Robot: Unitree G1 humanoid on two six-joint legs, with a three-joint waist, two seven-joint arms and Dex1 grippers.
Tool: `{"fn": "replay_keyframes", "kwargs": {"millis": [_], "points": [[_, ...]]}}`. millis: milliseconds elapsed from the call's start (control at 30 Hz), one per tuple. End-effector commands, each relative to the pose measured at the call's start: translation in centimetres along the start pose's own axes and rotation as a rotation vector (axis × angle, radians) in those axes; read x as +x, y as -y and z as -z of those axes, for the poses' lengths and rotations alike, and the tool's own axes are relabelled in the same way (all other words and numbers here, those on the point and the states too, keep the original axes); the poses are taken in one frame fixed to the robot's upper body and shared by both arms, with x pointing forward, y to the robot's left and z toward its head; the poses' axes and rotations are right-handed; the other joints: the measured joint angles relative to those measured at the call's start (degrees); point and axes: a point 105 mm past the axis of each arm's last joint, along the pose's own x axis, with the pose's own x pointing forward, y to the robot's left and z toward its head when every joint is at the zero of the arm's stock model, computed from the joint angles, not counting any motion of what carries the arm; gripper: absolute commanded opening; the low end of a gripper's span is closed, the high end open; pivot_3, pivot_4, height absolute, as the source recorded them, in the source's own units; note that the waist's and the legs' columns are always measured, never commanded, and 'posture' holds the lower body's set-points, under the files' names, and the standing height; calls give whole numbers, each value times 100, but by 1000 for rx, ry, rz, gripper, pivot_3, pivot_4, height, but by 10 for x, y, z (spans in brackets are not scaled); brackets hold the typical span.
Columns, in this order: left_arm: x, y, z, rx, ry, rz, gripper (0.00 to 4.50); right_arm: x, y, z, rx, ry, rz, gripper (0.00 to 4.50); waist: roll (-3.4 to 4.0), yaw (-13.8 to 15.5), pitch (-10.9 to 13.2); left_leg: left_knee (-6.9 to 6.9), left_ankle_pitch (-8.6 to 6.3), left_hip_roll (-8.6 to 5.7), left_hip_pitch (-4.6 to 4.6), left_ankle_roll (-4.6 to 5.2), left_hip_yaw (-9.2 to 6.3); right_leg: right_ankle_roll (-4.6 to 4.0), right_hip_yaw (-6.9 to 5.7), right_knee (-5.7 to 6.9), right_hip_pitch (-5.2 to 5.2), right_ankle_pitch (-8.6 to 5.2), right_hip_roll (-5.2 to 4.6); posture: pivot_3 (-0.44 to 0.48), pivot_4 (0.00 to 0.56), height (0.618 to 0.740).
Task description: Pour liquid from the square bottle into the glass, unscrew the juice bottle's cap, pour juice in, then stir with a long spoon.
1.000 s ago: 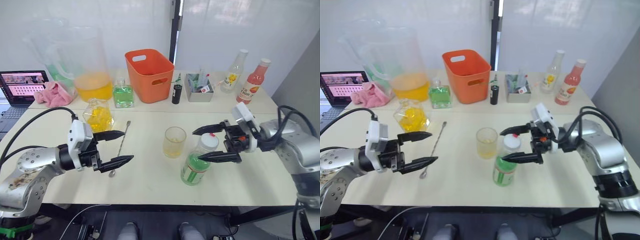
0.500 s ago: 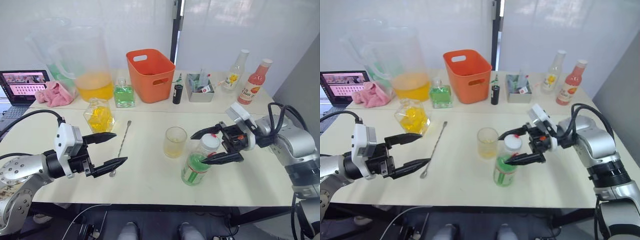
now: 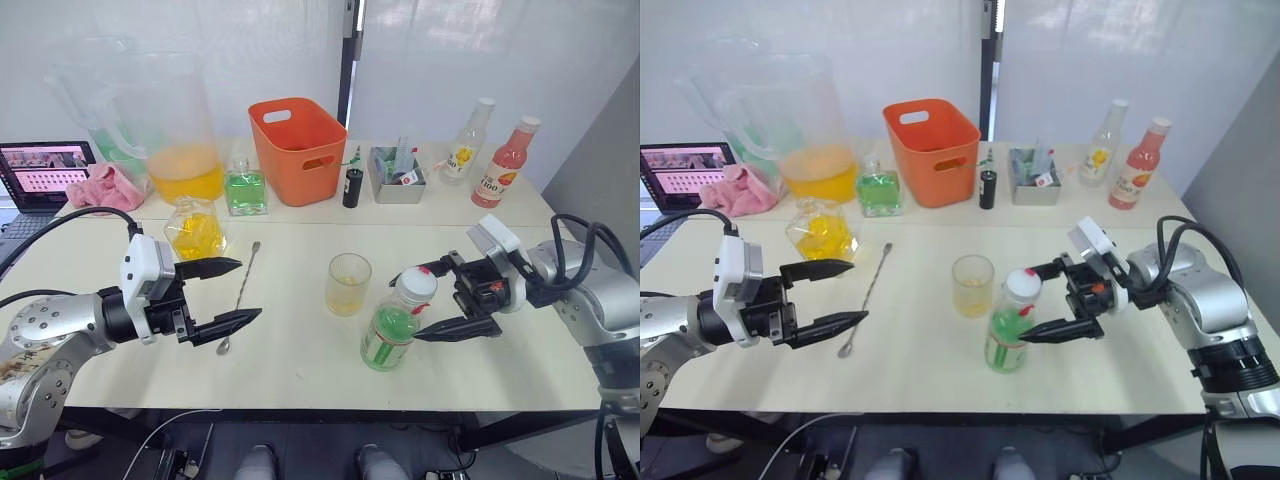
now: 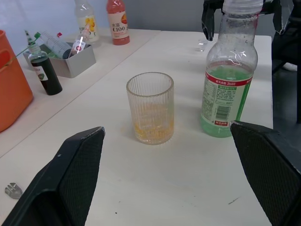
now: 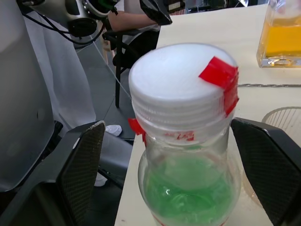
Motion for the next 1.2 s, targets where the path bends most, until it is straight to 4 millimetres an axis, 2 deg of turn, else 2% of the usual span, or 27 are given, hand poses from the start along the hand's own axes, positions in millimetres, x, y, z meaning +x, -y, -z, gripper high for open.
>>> {"fn": "replay_keyframes", "kwargs": {"millis": [33,67,100,200,333,400,567,667,1067,1200], "points": [[-1,1,-8,35,6,20,4500,0,-2,-9,-57,14,-18,4470,0,2,0,0,1,0,0,2,-1,0,0,0,0,0,0,0,150,740],[-1,1,-8,34,4,23,4500,1,-2,-8,-60,16,-21,4470,0,2,0,0,2,0,0,3,0,0,0,0,0,0,0,0,150,740],[-2,2,-9,32,4,26,4500,2,-1,-8,-64,20,-21,4235,0,2,0,0,2,0,0,3,0,0,0,0,0,0,0,0,150,740],[-2,4,-10,23,3,40,4500,3,0,-7,-71,28,-17,3337,0,5,0,0,2,0,0,3,0,0,0,0,1,0,0,0,150,740],[-2,7,-9,8,-2,63,4500,2,0,-6,-75,32,-3,1928,0,8,0,0,2,0,0,3,0,0,0,0,0,0,0,0,150,740],[-1,9,-8,-1,-1,75,4500,0,-2,-7,-71,35,4,1545,0,18,0,-1,2,0,0,3,-1,0,-1,0,1,0,0,0,150,740],[5,10,-5,-16,15,104,4500,-1,-8,-9,-66,45,55,1534,0,27,0,-1,2,0,-1,3,-1,0,-1,0,1,0,0,0,150,740],[9,10,-4,-23,26,121,4500,-2,-7,-10,-84,49,162,1534,0,27,0,0,1,0,-1,2,-1,0,-1,0,1,0,0,0,150,740],[29,2,2,-39,66,226,4500,1,-28,-24,-68,133,596,1525,-1,33,0,3,2,-1,-5,3,-2,0,1,0,1,0,0,0,150,740],[36,-1,4,-42,78,273,4500,3,-36,-21,-35,124,719,1524,-1,29,0,2,5,-1,-7,8,-1,0,1,-2,1,0,0,0,150,740]]}}
